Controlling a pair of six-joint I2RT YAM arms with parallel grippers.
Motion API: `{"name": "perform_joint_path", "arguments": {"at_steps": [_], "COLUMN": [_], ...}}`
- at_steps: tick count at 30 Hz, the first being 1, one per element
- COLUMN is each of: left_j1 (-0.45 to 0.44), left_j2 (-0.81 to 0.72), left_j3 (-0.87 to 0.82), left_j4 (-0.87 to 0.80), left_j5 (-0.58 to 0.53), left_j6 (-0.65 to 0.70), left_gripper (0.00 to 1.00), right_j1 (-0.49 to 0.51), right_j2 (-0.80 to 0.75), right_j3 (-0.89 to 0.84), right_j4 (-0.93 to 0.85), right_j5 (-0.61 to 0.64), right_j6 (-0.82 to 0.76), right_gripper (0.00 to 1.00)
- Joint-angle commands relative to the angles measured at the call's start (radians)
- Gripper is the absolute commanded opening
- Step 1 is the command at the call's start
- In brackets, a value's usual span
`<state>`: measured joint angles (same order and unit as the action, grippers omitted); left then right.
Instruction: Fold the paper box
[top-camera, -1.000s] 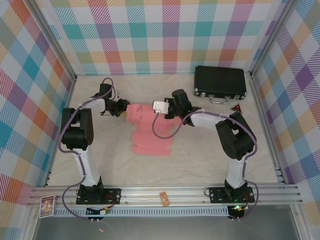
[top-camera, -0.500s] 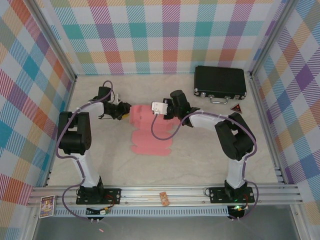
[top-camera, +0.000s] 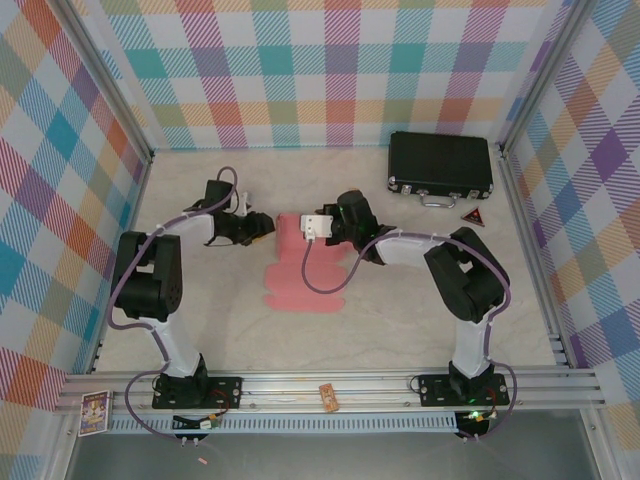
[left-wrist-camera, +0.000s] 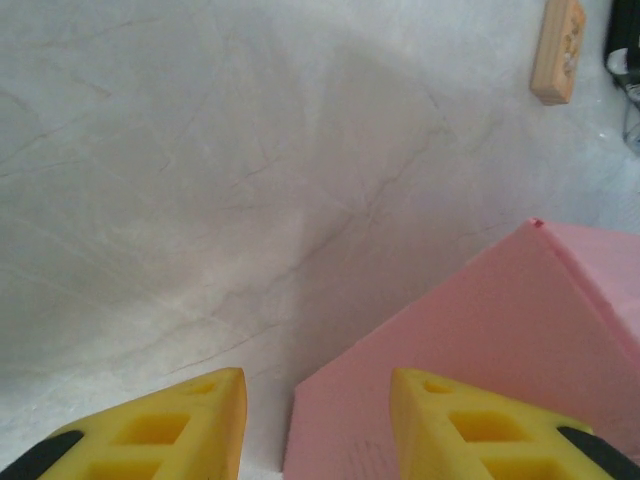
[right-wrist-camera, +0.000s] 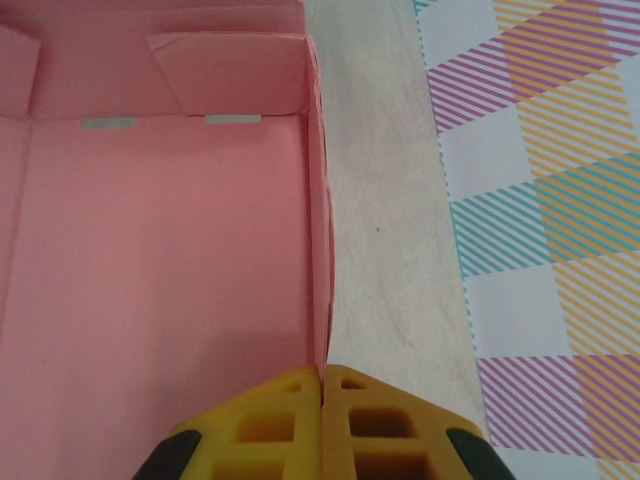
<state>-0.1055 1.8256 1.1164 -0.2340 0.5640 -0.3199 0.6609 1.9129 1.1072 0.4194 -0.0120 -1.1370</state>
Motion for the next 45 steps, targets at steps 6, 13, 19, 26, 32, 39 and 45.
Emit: {"name": "perform_joint_path", "arguments": {"at_steps": [6,13,19,26,32,39,45], "left_j1": [-0.004,-0.005,-0.004,-0.004,-0.003,-0.001,0.017], "left_j2": [-0.083,-0.127,-0.152,-0.209,-0.186,-0.215,-0.238], "left_j3": [-0.07,-0.115,-0.125,-0.18,-0.206,-0.238,-0.244], "left_j4": [0.034,0.071,0.105,0.166,0.186,0.175,0.157], "left_j5": [-0.087,-0.108,-0.121,-0.226,-0.203,-0.271,-0.327], "left_j6": [0.029,0.038,0.038,0.023,0.024,0.029,0.048], "left_gripper": [0.42,0.42,0.42,0.42,0.42,0.42,0.43], "right_j1": [0.043,0.058,0.072,0.104,0.124,0.142,0.15], "right_j2": [0.048,0.072,0.111,0.164,0.233,0.25,0.268], "right_j3": [-0.07,-0.091,-0.108,-0.14,-0.152,-0.183,-0.217], "right_j4": [0.28,0.415,0.554,0.761,0.914,0.969,0.987], "right_j5": [0.092,0.143,0.183,0.23,0.256,0.27,0.286], "right_j6": [-0.121,-0.185,-0.293,-0.443,-0.528,-0.553,-0.555], "right_gripper": [0.05,0.05,0.05,0.05,0.06,0.06,0.07]}}
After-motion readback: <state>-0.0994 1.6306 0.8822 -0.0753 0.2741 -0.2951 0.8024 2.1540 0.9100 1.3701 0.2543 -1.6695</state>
